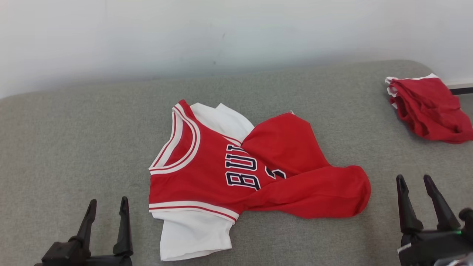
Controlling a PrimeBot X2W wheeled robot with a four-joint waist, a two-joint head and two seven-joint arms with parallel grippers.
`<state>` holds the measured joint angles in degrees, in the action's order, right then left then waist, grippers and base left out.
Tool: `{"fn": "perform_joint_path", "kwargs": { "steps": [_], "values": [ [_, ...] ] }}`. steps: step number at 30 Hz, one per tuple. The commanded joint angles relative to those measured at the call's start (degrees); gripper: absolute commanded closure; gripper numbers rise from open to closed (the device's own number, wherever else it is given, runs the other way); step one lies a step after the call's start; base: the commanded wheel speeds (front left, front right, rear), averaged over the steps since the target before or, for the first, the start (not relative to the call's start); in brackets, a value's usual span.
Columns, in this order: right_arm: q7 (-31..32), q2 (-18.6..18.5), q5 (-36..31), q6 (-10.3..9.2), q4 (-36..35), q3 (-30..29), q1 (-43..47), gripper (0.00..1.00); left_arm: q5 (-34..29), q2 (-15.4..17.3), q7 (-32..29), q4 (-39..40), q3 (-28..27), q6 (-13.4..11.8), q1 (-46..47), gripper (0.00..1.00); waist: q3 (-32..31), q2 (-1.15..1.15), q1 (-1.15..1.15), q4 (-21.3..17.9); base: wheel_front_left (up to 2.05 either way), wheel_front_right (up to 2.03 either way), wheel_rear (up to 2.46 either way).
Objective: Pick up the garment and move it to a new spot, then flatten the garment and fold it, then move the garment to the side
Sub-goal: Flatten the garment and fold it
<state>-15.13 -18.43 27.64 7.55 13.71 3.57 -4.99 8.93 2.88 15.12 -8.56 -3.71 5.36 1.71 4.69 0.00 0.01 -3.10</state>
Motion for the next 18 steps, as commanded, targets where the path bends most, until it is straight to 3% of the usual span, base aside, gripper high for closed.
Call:
{"fn": "perform_joint_path", "kwargs": {
  "steps": [1,9,18],
  "values": [
    [0.0,0.4,-0.8,-0.15,-1.2,-0.4,1.7,0.0,-0.5,0.0,0.0,0.0,-0.5,0.0,-1.0,0.0,-1.1,0.0,-0.01,-0.7,0.0,0.0,0.0],
    [0.0,3.4,-4.5,-0.15,-6.6,-1.4,7.8,0.0,-1.1,0.0,0.0,-0.4,-1.9,0.2,-2.5,0.0,-3.6,0.0,-0.01,-1.2,0.0,0.0,0.0],
    [0.0,4.7,-8.2,-0.15,-7.6,0.2,8.7,0.0,-2.6,0.0,0.0,-1.0,-2.7,0.4,-3.3,0.0,-4.6,0.0,-0.01,-0.2,0.0,0.0,0.0]
  ]
}}
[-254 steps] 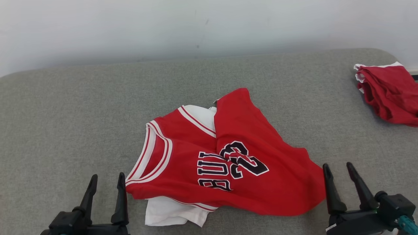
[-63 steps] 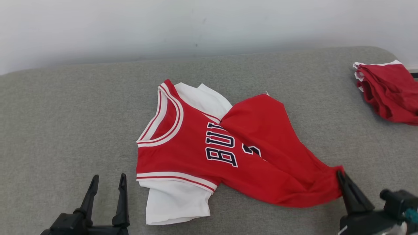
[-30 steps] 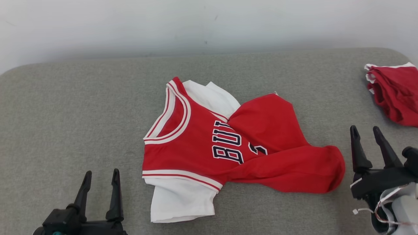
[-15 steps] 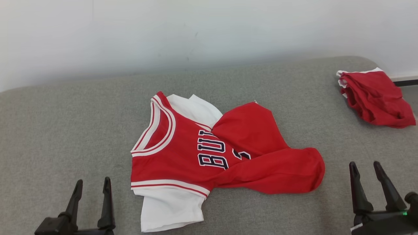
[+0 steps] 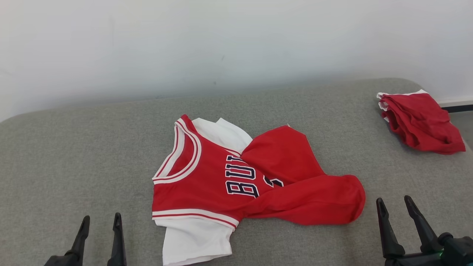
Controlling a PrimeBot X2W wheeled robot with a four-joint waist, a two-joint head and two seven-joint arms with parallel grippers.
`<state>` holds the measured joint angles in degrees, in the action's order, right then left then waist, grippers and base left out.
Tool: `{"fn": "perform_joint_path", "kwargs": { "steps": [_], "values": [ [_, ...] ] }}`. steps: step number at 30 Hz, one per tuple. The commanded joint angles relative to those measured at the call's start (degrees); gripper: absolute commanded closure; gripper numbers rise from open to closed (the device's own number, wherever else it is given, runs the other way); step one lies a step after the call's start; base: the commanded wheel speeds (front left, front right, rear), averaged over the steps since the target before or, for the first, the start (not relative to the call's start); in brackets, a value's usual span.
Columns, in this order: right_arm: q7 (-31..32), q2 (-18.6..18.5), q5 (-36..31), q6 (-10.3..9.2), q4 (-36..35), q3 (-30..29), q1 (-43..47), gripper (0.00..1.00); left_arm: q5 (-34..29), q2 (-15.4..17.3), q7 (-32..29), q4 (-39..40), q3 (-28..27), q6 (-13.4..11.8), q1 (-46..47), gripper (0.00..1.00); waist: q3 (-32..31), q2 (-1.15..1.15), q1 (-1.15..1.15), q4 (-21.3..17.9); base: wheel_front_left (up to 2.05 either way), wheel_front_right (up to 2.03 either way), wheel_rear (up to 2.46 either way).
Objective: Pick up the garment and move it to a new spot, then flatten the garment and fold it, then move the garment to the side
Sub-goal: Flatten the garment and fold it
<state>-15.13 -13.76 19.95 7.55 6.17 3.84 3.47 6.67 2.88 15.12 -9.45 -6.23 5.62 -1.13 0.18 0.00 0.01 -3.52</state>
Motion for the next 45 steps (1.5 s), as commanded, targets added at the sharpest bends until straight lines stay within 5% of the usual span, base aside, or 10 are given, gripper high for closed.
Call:
{"fn": "perform_joint_path", "kwargs": {
  "steps": [1,25,45],
  "values": [
    [0.0,0.1,-0.7,-0.15,0.1,-0.1,0.3,0.0,-0.6,0.0,0.0,-0.2,-0.2,-0.1,-0.5,0.0,-0.2,0.0,-0.01,0.4,0.0,0.0,0.0],
    [0.0,0.9,-0.2,-0.15,2.3,-0.3,0.1,0.0,0.9,0.0,0.0,-1.4,0.9,-0.2,-1.5,0.0,0.2,0.0,-0.01,1.0,0.0,0.0,0.0],
    [0.0,-3.6,2.2,-0.15,23.6,4.8,-13.1,0.0,5.1,0.1,0.0,-19.6,14.2,0.9,5.5,0.0,6.6,0.0,-0.01,1.2,0.0,0.0,0.0]
  ]
}}
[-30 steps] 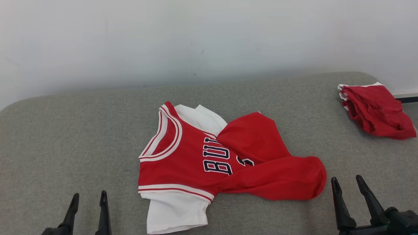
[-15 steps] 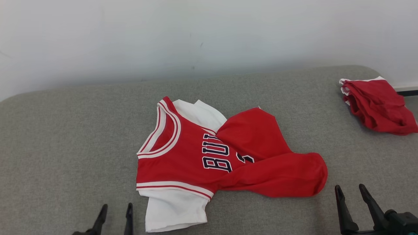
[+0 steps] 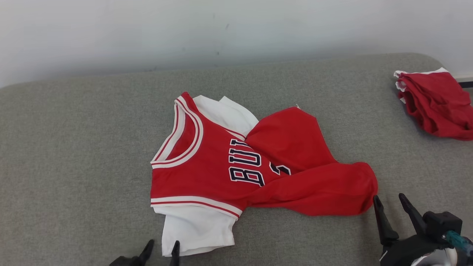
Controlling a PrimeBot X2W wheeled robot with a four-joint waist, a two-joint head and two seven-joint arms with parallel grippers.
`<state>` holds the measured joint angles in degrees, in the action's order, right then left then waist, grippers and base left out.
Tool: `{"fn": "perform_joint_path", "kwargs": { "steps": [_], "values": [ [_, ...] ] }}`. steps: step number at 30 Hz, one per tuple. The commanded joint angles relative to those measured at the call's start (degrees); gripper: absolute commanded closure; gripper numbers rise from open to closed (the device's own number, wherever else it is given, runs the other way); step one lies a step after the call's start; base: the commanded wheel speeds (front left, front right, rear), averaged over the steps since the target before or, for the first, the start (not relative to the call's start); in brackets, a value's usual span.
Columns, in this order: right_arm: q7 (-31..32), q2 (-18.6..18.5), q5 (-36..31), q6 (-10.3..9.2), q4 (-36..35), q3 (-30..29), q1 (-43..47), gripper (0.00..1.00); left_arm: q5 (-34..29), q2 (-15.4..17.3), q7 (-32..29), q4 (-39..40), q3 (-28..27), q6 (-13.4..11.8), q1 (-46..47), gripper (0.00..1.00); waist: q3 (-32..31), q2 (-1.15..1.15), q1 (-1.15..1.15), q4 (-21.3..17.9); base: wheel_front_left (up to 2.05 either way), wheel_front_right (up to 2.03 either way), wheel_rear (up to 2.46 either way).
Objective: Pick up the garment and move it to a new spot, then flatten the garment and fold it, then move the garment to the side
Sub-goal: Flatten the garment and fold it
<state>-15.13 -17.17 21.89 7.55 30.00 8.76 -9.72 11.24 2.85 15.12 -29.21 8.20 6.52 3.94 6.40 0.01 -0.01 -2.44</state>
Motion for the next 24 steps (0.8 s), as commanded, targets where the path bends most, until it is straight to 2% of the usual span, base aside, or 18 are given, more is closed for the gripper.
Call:
{"fn": "perform_joint_path", "kwargs": {
  "steps": [1,12,15,16,17,18,19,24],
  "values": [
    [0.0,-0.3,0.6,-0.15,0.6,0.3,-0.9,0.0,0.7,0.1,0.0,-0.5,0.2,0.0,1.0,0.0,0.7,-0.01,0.01,0.3,0.0,0.0,0.0],
    [0.0,0.1,5.0,-0.15,8.2,3.9,-6.2,0.0,3.7,0.0,-0.4,-6.2,4.8,0.4,4.0,0.0,2.4,-0.01,0.01,1.2,0.0,0.0,0.0],
    [0.0,1.0,8.2,-0.15,11.5,5.8,-7.9,0.0,5.4,-0.1,-0.6,-8.1,6.8,0.4,5.2,0.0,3.2,-0.01,0.01,1.3,0.0,0.0,0.0],
    [0.0,1.3,9.8,-0.15,12.5,6.4,-8.1,0.48,6.0,-0.2,-0.7,-8.7,7.2,0.5,5.4,0.0,3.3,-0.01,0.01,1.2,0.0,0.0,0.0],
    [0.0,1.2,10.7,-0.15,12.9,6.9,-8.7,0.69,6.3,-0.2,-0.7,-9.2,7.7,0.5,5.6,0.3,3.3,-0.01,0.01,1.1,0.0,0.0,0.0],
    [0.0,0.8,11.5,-0.15,13.1,7.3,-9.4,1.0,6.7,-0.3,-0.7,-9.5,8.0,0.5,5.8,0.73,3.4,-0.01,0.01,1.0,0.0,0.0,0.0],
    [0.0,0.7,12.2,-0.15,13.4,7.9,-9.7,1.0,7.1,-0.4,-0.7,-9.6,8.3,0.6,6.0,1.0,3.4,-0.01,0.01,0.9,0.0,0.0,0.0],
    [0.0,-0.4,13.4,-0.15,11.3,8.9,-10.0,1.0,8.8,-0.2,-0.6,-8.6,9.1,0.6,5.8,1.0,3.0,-0.01,0.01,0.7,0.0,0.0,0.0]
  ]
}}
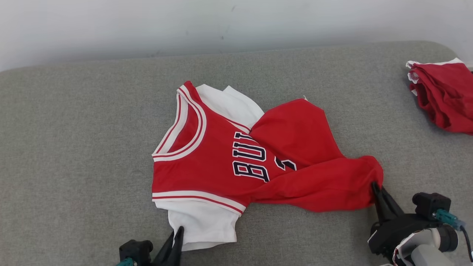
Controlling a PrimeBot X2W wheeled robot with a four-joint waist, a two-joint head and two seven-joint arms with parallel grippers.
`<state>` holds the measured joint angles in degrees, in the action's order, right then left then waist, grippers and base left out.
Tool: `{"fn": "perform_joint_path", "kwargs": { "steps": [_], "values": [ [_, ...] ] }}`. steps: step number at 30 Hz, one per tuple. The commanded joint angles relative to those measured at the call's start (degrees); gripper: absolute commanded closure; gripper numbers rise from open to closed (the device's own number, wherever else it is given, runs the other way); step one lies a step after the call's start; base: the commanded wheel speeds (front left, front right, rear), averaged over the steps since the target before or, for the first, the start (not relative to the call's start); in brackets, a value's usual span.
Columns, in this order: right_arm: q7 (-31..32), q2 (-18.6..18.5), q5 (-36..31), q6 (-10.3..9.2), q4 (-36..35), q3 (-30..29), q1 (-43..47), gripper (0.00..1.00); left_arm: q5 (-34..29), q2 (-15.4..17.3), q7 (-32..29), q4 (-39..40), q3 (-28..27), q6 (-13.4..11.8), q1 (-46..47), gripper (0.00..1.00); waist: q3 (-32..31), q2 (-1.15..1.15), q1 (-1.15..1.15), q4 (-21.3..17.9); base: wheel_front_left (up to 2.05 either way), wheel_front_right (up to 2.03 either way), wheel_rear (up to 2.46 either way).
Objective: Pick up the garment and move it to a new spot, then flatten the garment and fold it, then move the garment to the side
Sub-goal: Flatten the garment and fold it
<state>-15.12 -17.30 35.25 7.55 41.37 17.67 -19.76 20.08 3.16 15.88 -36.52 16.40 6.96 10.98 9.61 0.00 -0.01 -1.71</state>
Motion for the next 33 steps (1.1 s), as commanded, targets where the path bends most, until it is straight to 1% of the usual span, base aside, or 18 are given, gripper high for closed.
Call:
{"fn": "perform_joint_path", "kwargs": {
  "steps": [1,4,9,11,14,17,20,22,24,26,28,31,33],
  "values": [
    [0.0,-0.6,0.2,-0.15,-1.0,-0.1,0.5,1.0,1.0,-0.4,-1.3,-0.6,0.6,0.1,-1.5,1.0,-0.4,0.0,0.01,0.0,0.0,0.0,0.0],
    [0.0,-1.3,1.2,-0.15,-4.7,-0.3,2.8,1.0,3.2,-0.3,-0.9,2.3,-0.4,0.2,-1.8,1.0,-1.3,0.0,0.01,0.2,0.0,0.0,0.0],
    [0.0,-3.6,1.7,-0.15,-12.6,1.0,5.8,1.0,4.3,-0.2,-0.8,10.1,-4.2,0.2,-2.2,1.0,-2.6,0.0,0.01,0.1,0.0,0.0,0.0],
    [0.0,-4.4,1.4,-0.15,-15.5,1.1,6.2,1.0,3.8,-0.2,-0.8,13.2,-5.9,0.3,-1.6,1.0,-2.9,0.0,0.01,-0.1,0.0,0.0,0.0],
    [0.0,-4.9,2.2,-0.15,-19.4,1.0,4.8,1.0,4.2,0.6,-0.8,17.2,-7.8,0.4,0.8,1.0,-3.2,0.0,0.01,-0.4,0.0,0.0,0.0],
    [0.0,-5.8,3.5,-0.15,-22.6,1.6,1.6,1.0,5.2,2.6,-1.4,19.5,-7.2,0.5,5.5,1.0,-2.7,0.0,0.01,-0.6,0.0,0.0,0.0],
    [0.0,-6.8,5.9,-0.15,-23.5,2.5,-3.5,1.0,6.6,5.2,-4.7,21.5,-5.9,0.5,13.3,1.0,-0.9,0.0,0.01,-0.8,0.0,0.0,0.0],
    [0.0,-8.0,6.8,-0.15,-23.4,3.6,-8.5,1.0,8.5,6.1,-7.5,22.1,-5.1,0.4,19.5,1.0,1.1,0.0,0.01,-0.7,0.0,0.0,0.0],
    [0.0,-9.1,8.5,-0.15,-22.8,4.6,-13.9,1.0,8.5,8.8,-10.6,22.4,-4.2,0.4,27.2,1.0,4.3,0.0,0.01,-0.7,0.0,0.0,0.0],
    [0.6,-10.8,9.6,-0.15,-22.6,6.2,-20.5,1.0,9.0,10.4,-13.5,21.5,-3.5,0.4,35.1,1.0,7.9,0.0,0.01,-0.9,0.0,0.0,0.0],
    [1.6,-12.7,11.1,-0.15,-22.4,7.2,-27.5,1.0,10.2,11.1,-15.9,20.3,-4.2,0.5,43.6,1.0,11.6,0.0,0.01,-1.0,0.0,0.0,0.0],
    [3.7,-14.1,14.8,-0.15,-21.5,7.3,-38.2,1.0,12.4,10.9,-18.9,16.7,-6.4,0.2,55.9,1.0,16.3,0.0,0.01,-1.3,0.0,0.0,0.0],
    [4.8,-14.7,16.5,-0.15,-20.3,6.9,-45.6,1.0,13.4,10.6,-19.5,13.2,-7.7,-0.1,64.1,1.0,19.2,0.0,0.01,-1.4,0.0,0.0,0.0]
  ]
}}
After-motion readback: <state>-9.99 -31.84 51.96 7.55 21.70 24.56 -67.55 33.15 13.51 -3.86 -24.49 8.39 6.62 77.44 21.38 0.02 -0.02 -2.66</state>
